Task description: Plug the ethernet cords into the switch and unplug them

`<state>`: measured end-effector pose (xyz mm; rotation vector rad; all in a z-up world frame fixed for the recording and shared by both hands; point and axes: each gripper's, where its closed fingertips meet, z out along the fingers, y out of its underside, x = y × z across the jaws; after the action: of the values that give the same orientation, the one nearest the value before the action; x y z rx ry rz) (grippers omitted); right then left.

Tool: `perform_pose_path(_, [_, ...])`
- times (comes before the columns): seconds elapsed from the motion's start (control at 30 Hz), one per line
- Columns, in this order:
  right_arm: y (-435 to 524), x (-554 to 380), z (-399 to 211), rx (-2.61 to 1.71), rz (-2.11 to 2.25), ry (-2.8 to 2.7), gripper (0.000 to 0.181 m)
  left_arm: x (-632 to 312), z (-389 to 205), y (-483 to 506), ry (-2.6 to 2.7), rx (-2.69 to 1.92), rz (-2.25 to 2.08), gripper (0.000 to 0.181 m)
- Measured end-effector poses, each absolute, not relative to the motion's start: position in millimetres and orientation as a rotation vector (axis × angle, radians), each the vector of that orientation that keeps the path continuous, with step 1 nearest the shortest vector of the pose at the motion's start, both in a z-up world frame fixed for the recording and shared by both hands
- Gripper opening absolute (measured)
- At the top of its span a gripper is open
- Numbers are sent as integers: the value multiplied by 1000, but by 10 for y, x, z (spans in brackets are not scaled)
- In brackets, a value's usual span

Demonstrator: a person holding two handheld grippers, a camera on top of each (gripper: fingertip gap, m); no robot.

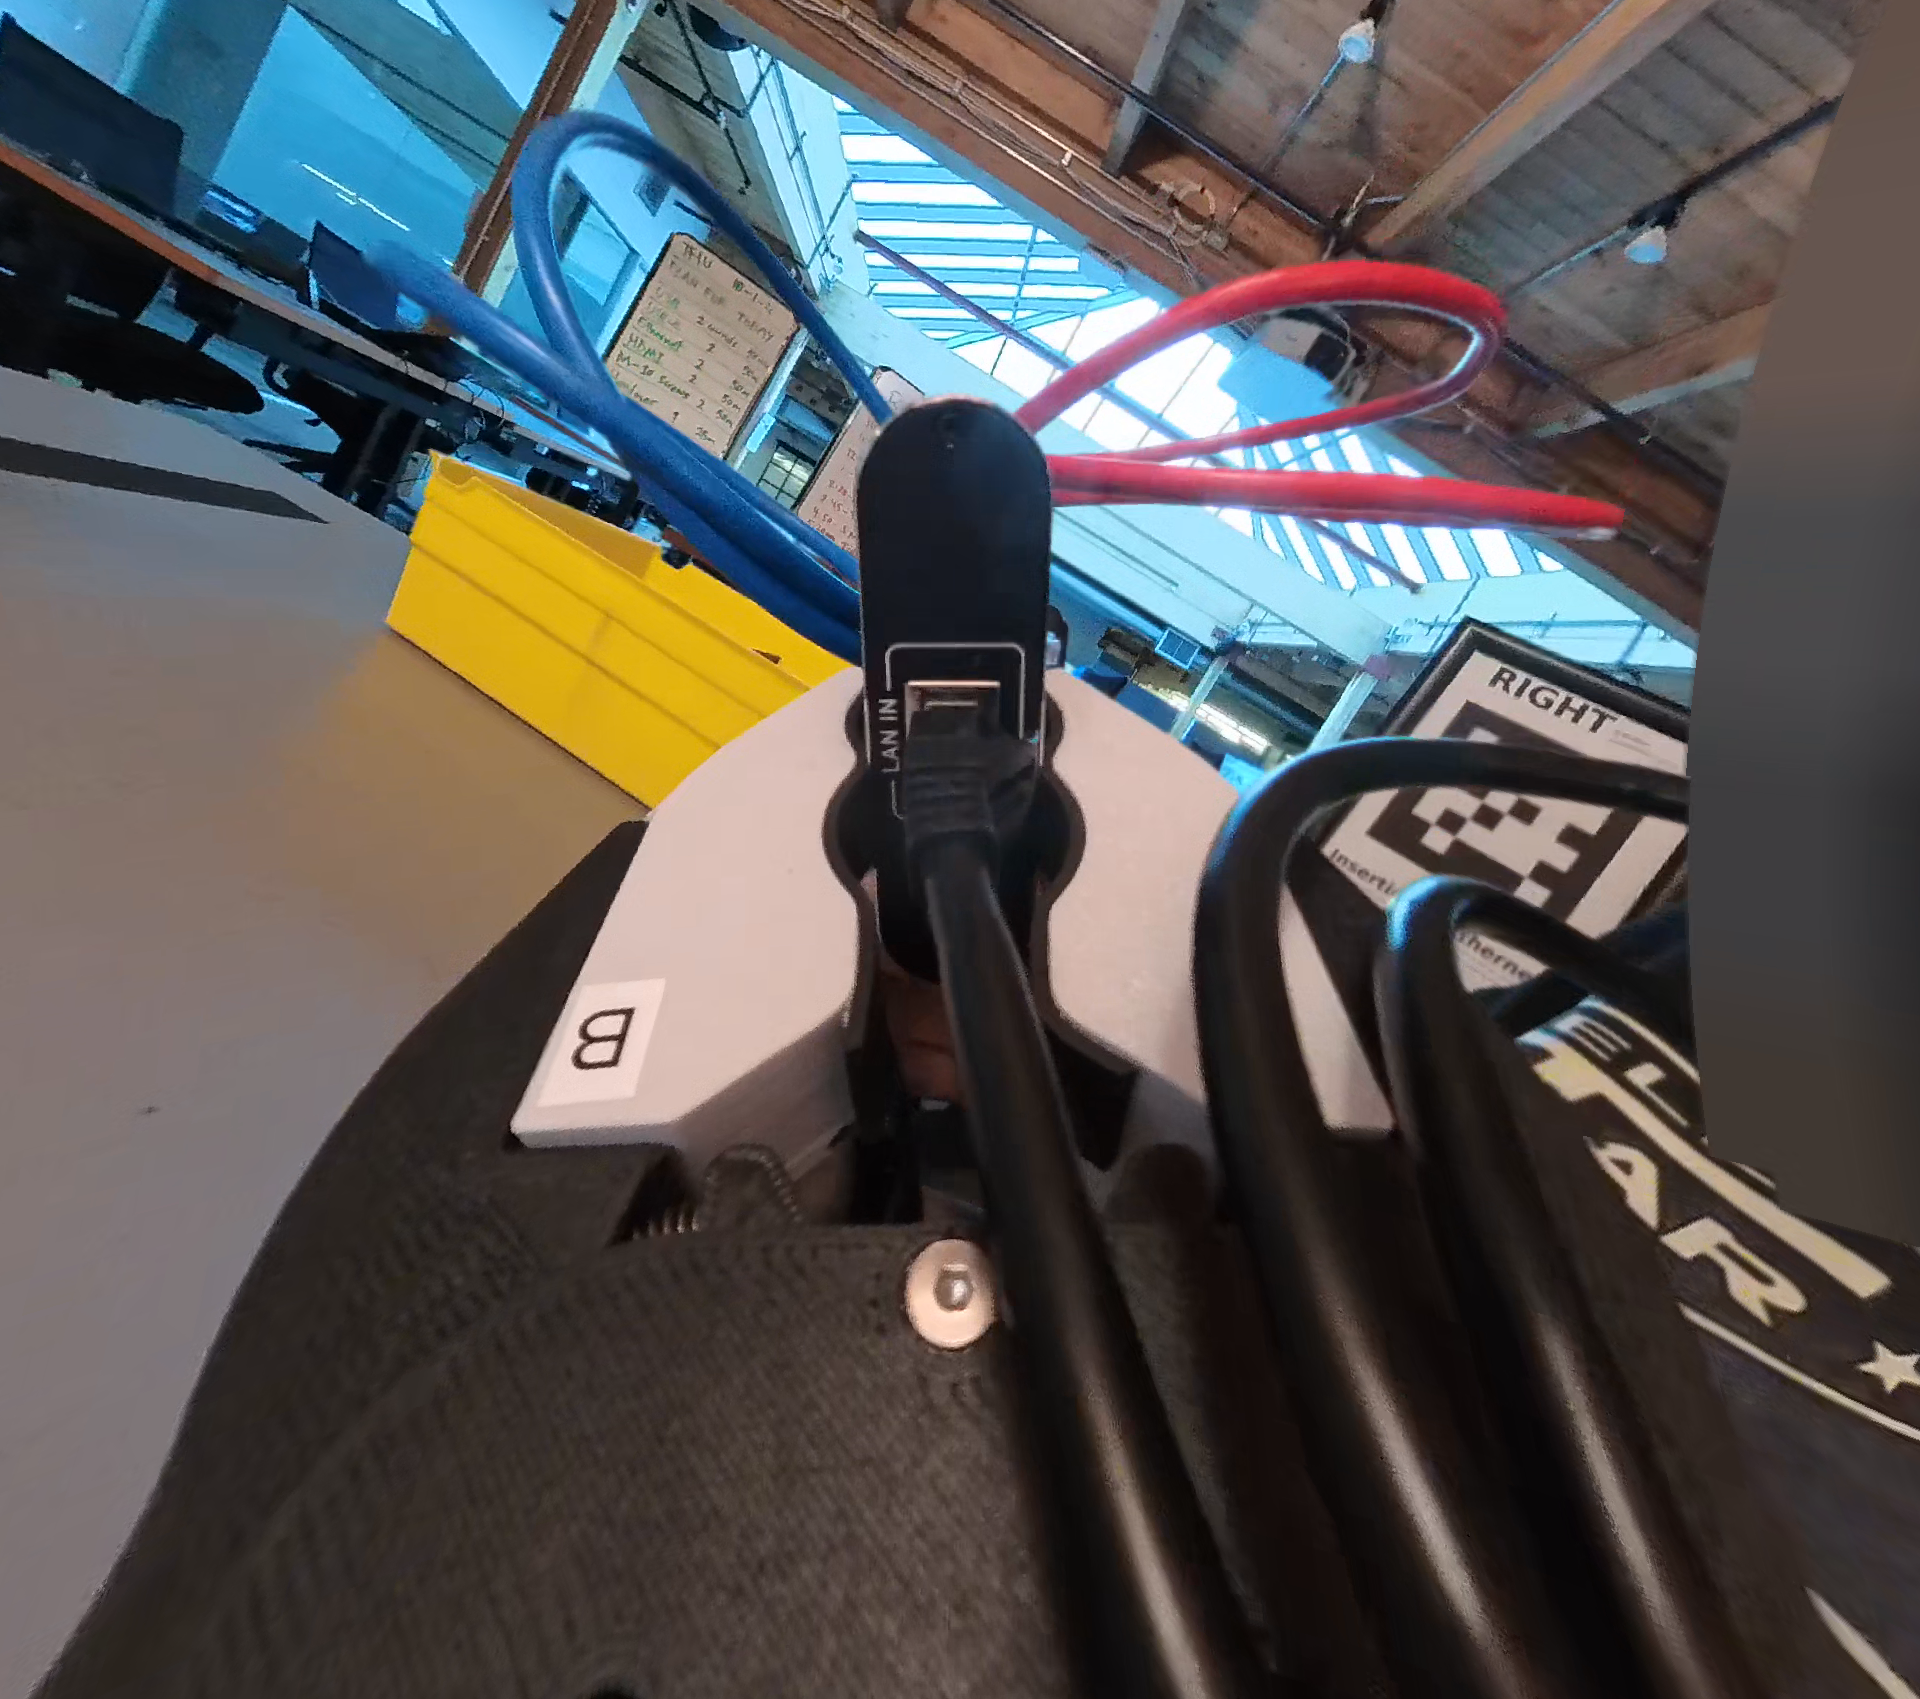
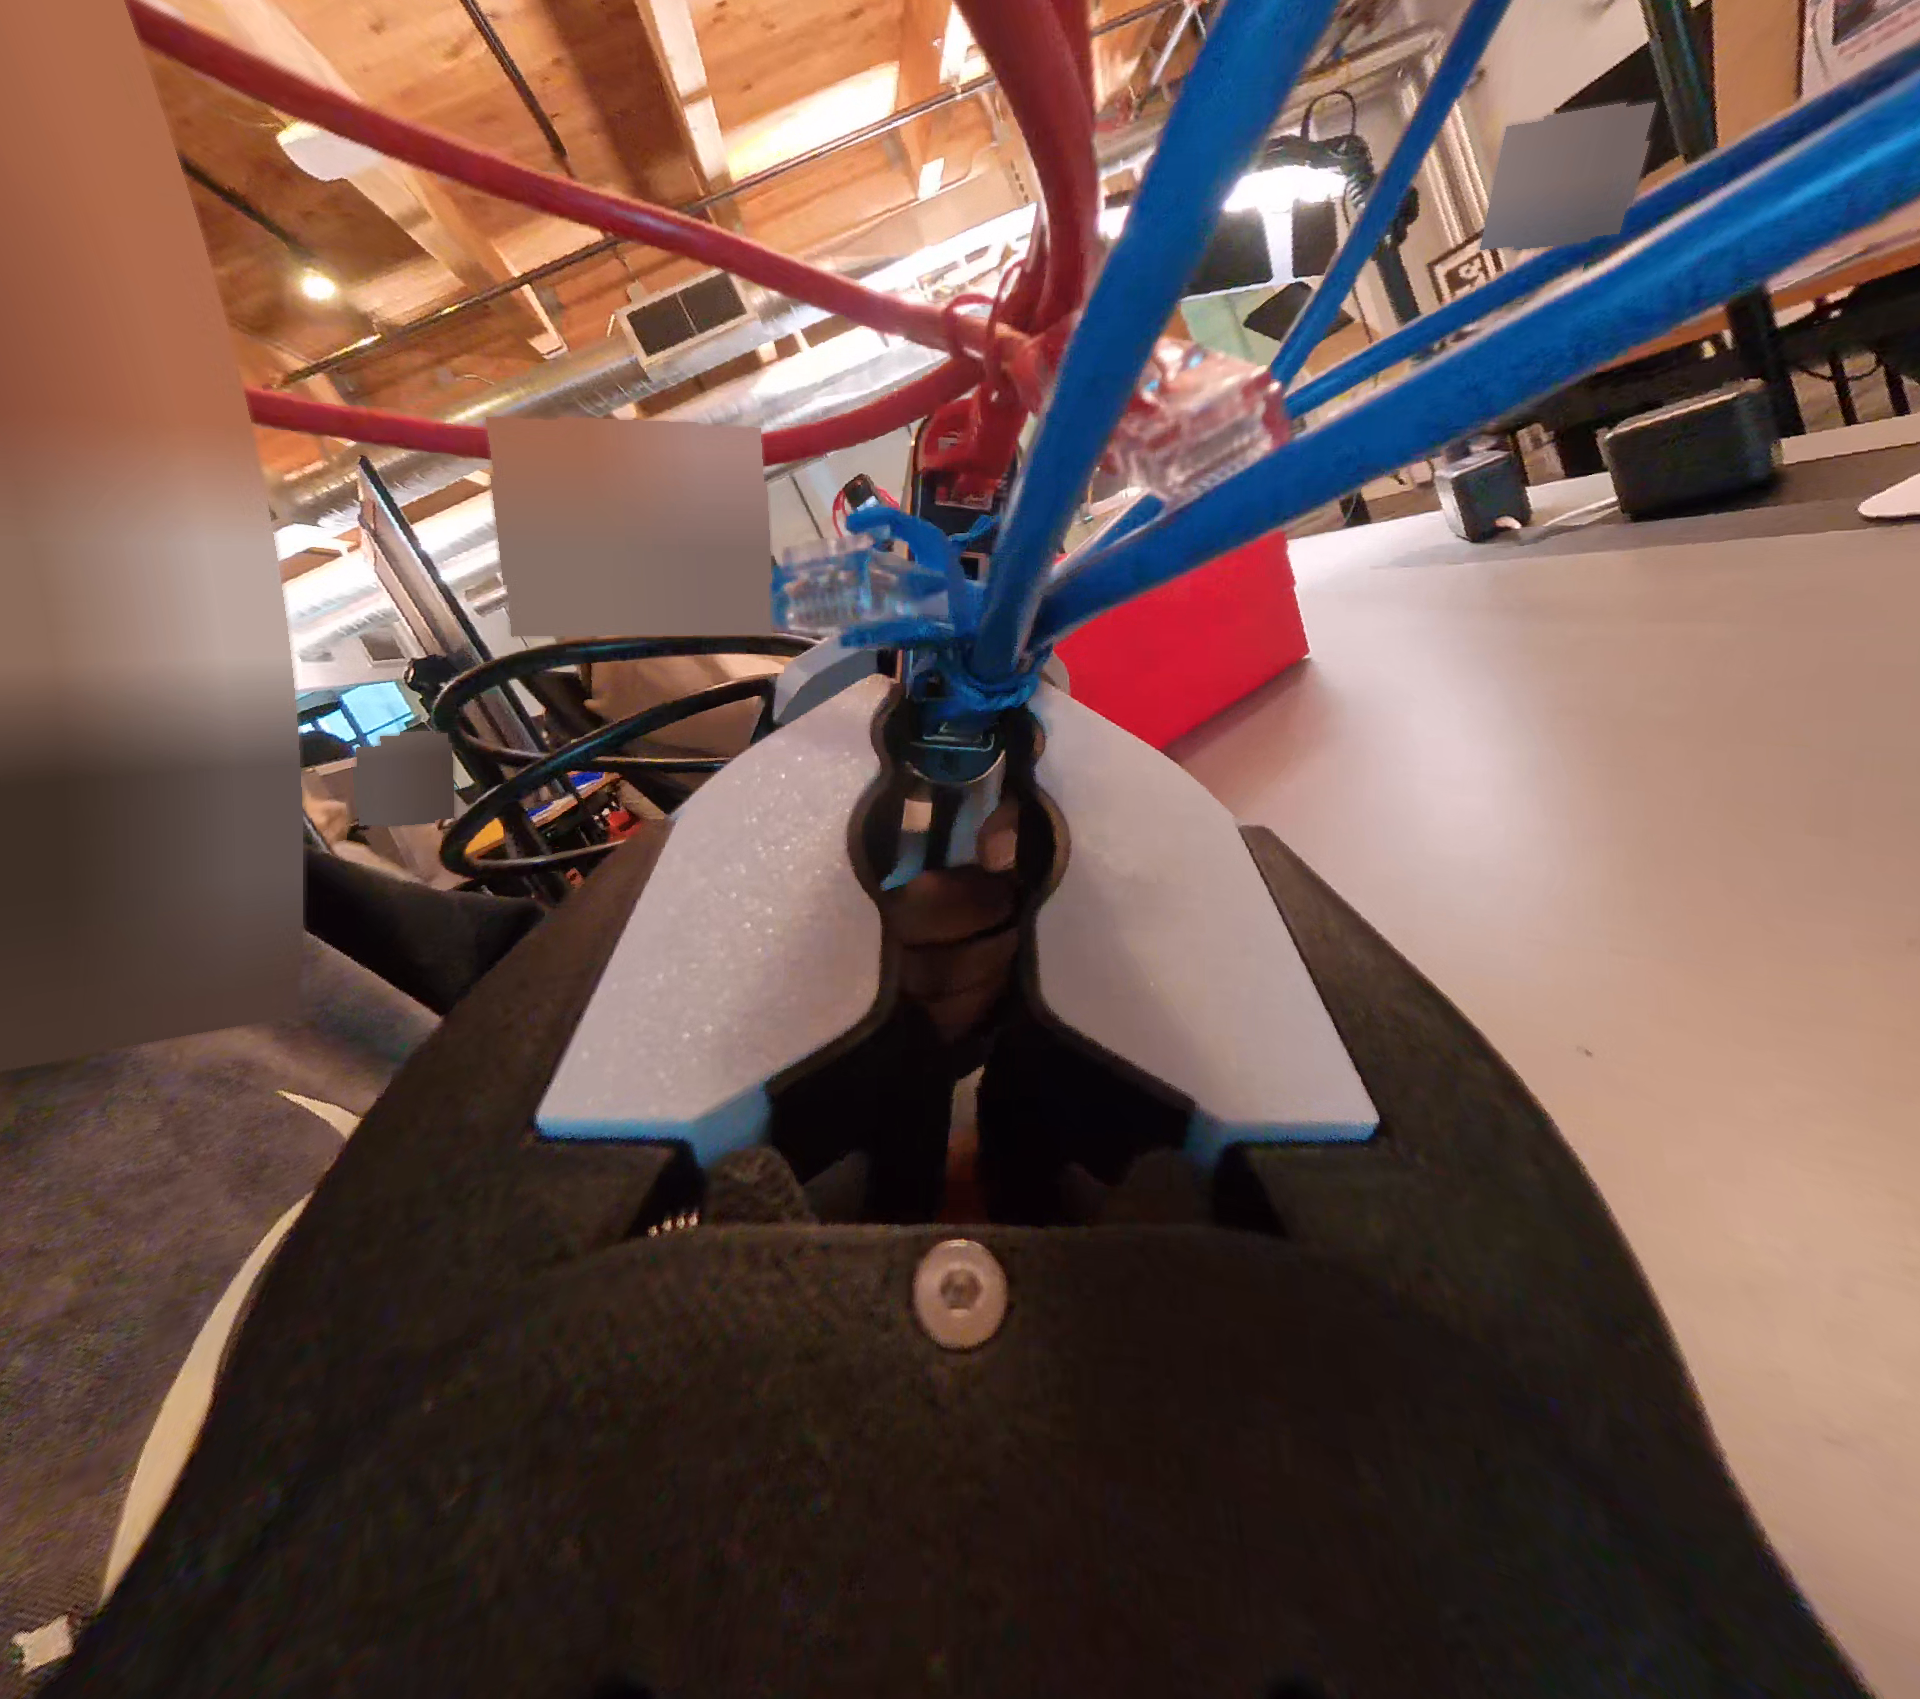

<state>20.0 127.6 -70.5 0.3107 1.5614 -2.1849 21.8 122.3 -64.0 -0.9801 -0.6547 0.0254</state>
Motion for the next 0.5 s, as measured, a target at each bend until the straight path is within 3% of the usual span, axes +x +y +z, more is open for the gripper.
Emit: perform_pose_path(0.5, [1355, 578, -554, -173, -2500, 1734, 18, 591, -578, 1412, -332, -1214, 223, 29])
